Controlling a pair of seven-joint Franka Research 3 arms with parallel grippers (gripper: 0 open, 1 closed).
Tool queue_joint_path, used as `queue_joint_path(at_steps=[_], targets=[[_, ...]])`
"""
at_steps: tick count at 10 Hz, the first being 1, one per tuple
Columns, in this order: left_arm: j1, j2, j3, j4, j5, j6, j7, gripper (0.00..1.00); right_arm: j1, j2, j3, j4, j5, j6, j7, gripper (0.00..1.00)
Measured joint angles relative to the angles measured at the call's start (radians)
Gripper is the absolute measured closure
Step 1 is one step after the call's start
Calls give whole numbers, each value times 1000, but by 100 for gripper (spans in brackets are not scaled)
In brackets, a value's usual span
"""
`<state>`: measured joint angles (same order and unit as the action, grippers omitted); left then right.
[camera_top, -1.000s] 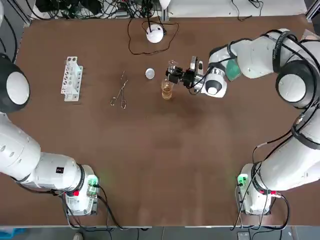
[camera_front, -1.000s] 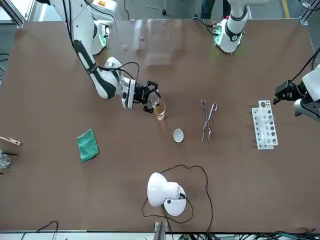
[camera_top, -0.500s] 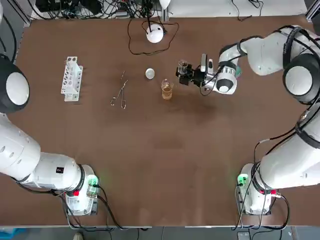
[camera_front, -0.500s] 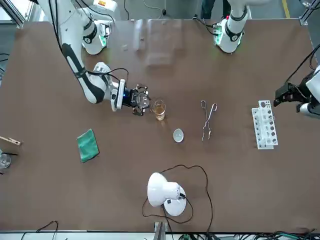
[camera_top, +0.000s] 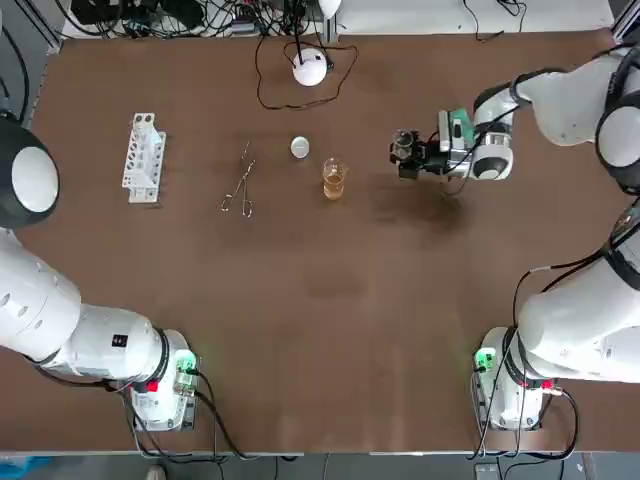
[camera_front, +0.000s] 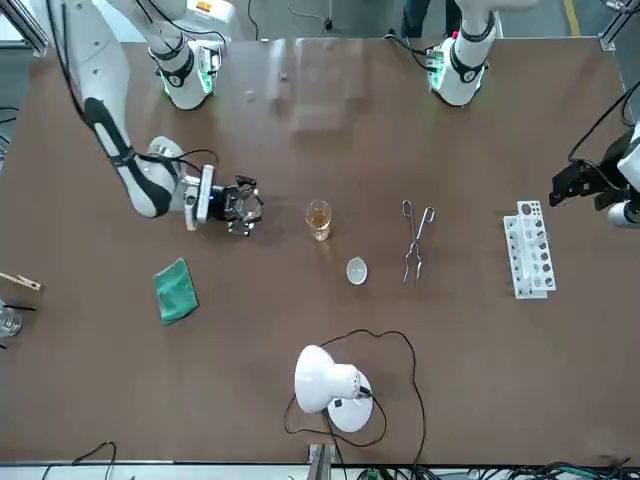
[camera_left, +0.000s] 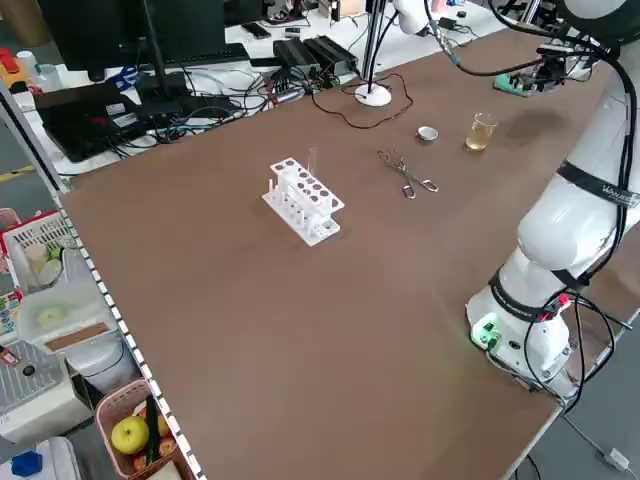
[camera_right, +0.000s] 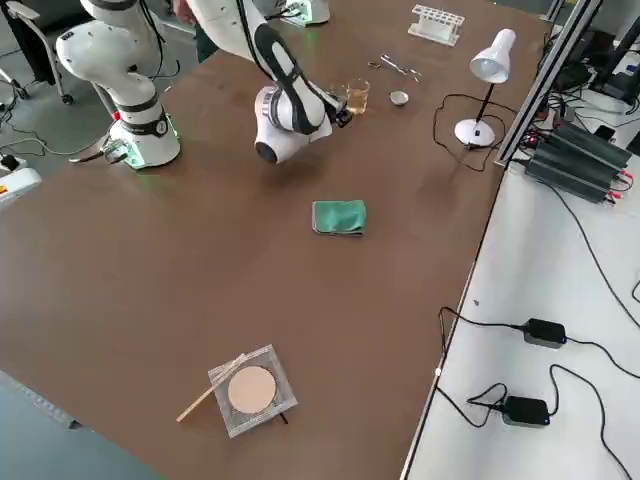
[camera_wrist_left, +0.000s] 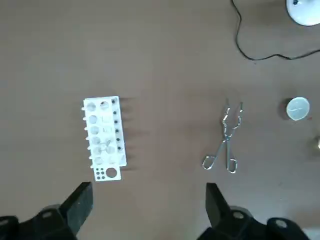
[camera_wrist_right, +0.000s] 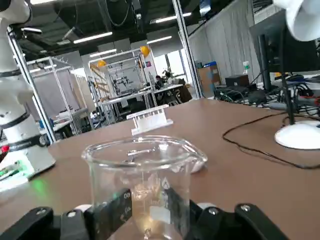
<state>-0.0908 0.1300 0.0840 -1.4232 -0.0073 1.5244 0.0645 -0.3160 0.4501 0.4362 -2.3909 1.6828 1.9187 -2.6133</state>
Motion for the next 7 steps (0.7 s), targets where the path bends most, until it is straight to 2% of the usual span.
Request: queue_joint_path(at_steps=[4, 5, 7], targets=[[-1, 0, 0, 3, 13, -47, -1, 0, -336, 64, -8, 0, -433, -35, -8, 62], [-1, 0, 0, 7, 13, -47, -1, 0, -386, 93, -20, 14, -508, -38, -13, 62], [-1, -1, -1, 16, 13, -48, -3, 0, -431, 141, -48, 51, -592, -59, -21, 62]])
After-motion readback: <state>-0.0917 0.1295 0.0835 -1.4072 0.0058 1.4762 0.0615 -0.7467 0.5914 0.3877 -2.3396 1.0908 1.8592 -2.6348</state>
